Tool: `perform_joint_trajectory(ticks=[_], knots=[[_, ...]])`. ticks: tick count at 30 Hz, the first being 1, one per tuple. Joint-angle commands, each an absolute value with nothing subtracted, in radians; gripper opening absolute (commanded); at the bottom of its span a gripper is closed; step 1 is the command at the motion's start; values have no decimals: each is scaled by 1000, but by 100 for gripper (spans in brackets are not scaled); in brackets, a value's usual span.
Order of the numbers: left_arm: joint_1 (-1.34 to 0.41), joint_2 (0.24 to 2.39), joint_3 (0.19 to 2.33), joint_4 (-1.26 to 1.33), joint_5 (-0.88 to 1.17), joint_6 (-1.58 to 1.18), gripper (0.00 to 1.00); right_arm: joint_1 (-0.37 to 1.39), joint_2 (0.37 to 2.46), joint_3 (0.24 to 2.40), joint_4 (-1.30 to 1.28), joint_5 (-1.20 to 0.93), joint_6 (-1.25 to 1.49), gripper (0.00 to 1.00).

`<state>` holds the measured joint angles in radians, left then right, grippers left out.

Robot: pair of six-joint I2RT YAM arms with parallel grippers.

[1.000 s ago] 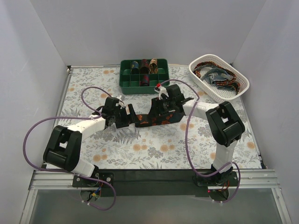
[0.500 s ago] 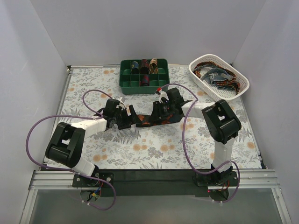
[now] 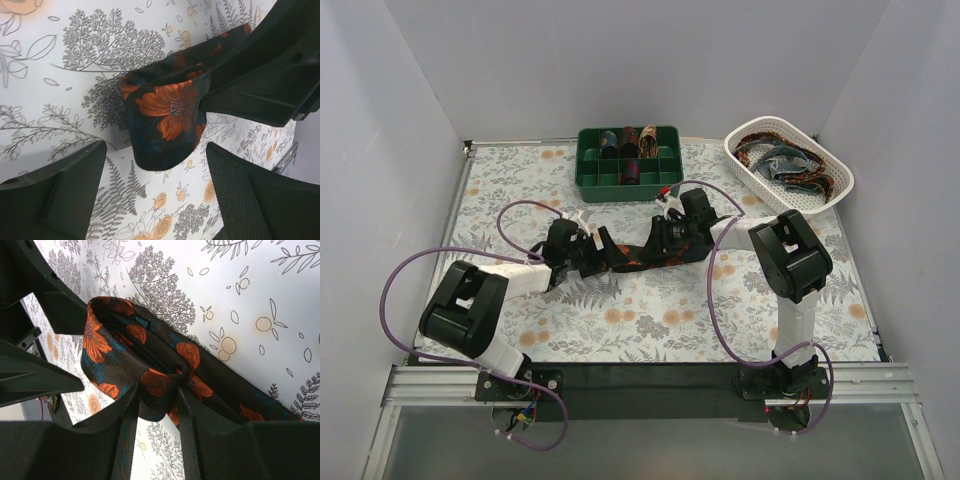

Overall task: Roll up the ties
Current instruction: Roll the tie

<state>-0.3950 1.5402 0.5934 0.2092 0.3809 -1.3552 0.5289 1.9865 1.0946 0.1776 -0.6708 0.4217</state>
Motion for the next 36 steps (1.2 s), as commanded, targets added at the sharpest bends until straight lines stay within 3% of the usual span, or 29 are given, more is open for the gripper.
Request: perform_joint_trajectory(ticks=[1,12,19,23,26,27,30,34,36], knots=[[-426,1563,558,319,308,-1402,75,523,2008,1075,207,-675,442,35],[-529,1629,482,442,94,-1580,65,523,2003,1057,229,-672,486,35],[-571,1655,472,459,29,-1618,61,522,1999,1043,256,-672,522,35],[-578,1681,483,468,25,-1609,55,523,1999,1037,265,-669,537,35],[-581,1684,488,462,17,-1598,46,523,1990,1032,270,-666,540,35],[-581,1681,489,457,12,-1597,39,523,1988,1031,270,-663,540,35],[-581,1669,502,431,12,-1577,34,523,1974,1028,270,-658,534,35],[-581,1640,528,364,-37,-1539,10,522,1931,1019,267,-643,522,38],[-581,1625,549,293,-67,-1504,4,512,1905,999,264,-621,508,41]])
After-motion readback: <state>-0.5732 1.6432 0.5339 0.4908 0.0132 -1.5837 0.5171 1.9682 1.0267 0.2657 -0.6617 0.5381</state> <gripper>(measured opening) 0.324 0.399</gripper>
